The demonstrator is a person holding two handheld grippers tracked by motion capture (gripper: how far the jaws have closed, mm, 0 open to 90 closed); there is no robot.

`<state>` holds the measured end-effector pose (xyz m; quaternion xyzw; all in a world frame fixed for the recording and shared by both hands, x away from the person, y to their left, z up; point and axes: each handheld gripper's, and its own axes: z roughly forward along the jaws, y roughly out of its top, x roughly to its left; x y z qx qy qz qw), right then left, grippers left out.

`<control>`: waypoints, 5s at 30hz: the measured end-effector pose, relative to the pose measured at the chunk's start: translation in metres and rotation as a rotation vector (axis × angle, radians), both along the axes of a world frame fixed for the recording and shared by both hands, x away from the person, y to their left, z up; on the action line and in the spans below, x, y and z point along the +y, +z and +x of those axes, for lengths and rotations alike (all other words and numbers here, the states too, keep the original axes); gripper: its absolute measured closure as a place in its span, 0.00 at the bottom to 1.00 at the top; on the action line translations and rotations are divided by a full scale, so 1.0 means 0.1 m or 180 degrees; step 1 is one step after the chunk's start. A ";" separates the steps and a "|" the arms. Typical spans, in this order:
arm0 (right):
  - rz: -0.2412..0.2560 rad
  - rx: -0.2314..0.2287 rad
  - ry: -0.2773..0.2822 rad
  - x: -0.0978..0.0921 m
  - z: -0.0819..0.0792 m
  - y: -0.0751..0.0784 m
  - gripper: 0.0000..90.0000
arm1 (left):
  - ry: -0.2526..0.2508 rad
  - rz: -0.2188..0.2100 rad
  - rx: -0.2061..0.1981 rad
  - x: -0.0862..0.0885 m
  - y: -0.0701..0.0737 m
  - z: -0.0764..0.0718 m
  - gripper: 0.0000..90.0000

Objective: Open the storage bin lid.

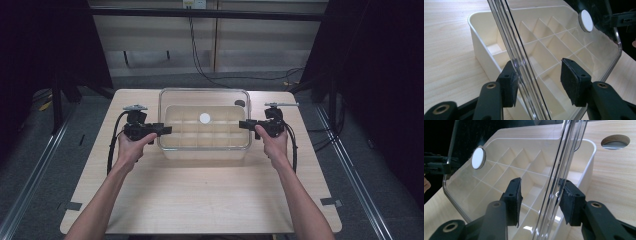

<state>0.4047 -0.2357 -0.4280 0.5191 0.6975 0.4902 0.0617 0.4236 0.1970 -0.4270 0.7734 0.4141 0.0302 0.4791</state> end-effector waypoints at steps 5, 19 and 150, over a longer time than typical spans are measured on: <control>0.0043 -0.0009 -0.0020 -0.02 -0.03 0.05 0.66 | 0.0000 -0.0019 -0.0032 0.00 0.04 -0.03 0.58; 0.0091 -0.0164 -0.0080 -0.03 -0.24 0.23 0.75 | -0.0022 -0.0023 -0.0169 0.03 0.15 -0.16 0.66; 0.0147 -0.0039 0.0202 0.10 -1.56 -0.06 0.79 | -0.0312 0.0130 0.0129 0.26 -0.14 -1.36 0.67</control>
